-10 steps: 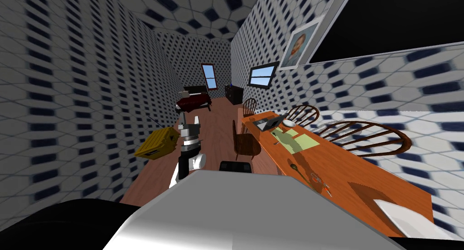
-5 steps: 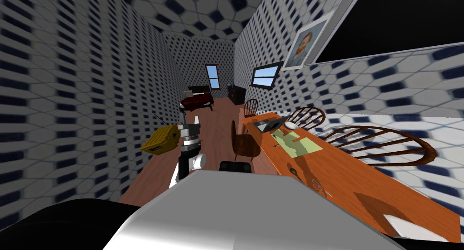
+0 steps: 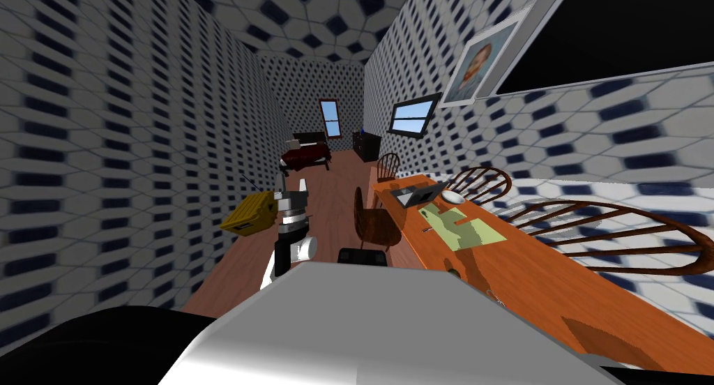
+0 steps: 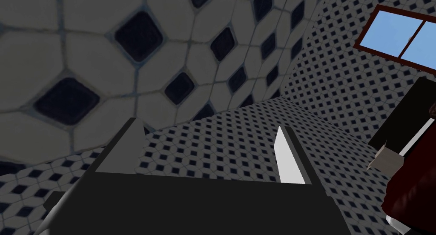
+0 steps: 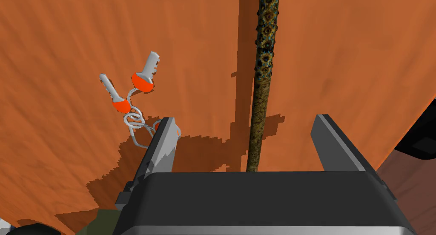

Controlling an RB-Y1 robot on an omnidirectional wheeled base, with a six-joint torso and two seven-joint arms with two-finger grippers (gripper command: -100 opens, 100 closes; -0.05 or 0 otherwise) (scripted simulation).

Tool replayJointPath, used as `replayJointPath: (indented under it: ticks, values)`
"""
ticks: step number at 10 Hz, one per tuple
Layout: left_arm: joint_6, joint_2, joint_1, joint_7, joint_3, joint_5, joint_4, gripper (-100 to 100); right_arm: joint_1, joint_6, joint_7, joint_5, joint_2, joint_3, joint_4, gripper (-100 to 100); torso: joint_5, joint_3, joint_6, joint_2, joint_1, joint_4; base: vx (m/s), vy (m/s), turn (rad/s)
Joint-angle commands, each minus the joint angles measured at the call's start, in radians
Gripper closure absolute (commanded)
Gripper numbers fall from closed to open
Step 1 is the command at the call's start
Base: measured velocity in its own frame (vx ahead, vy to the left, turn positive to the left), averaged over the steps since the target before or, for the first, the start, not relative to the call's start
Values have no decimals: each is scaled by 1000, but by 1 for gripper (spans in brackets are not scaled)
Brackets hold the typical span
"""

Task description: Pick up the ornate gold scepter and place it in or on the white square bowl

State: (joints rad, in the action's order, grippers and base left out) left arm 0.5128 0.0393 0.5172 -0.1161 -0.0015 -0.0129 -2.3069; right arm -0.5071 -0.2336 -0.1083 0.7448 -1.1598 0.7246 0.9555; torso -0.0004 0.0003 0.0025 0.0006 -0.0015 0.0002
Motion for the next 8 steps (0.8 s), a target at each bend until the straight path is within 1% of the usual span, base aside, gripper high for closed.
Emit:
replayJointPath:
  ticks: [1,3,4,5,8]
  values:
    - [0,0,0,0,0,0,0,0,6,10,-10,2,29,2,-19,-100,0,0,0,0,0,0,6,-45,66]
    - [0,0,0,0,0,0,0,0,14,26,-22,4,71,5,-45,-100,0,1,0,1,-1,0,0,-54,55]
    - [0,0,0,0,0,0,0,0,14,23,-15,4,59,8,-36,-100,0,1,0,1,-2,0,-1,-24,10]
    - [0,0,0,0,0,0,0,0,14,25,-16,4,61,8,-37,100,0,1,0,1,0,0,0,0,0]
    - [0,0,0,0,0,0,0,0,14,25,-16,4,60,8,-37,100,0,1,0,1,1,0,0,0,0]
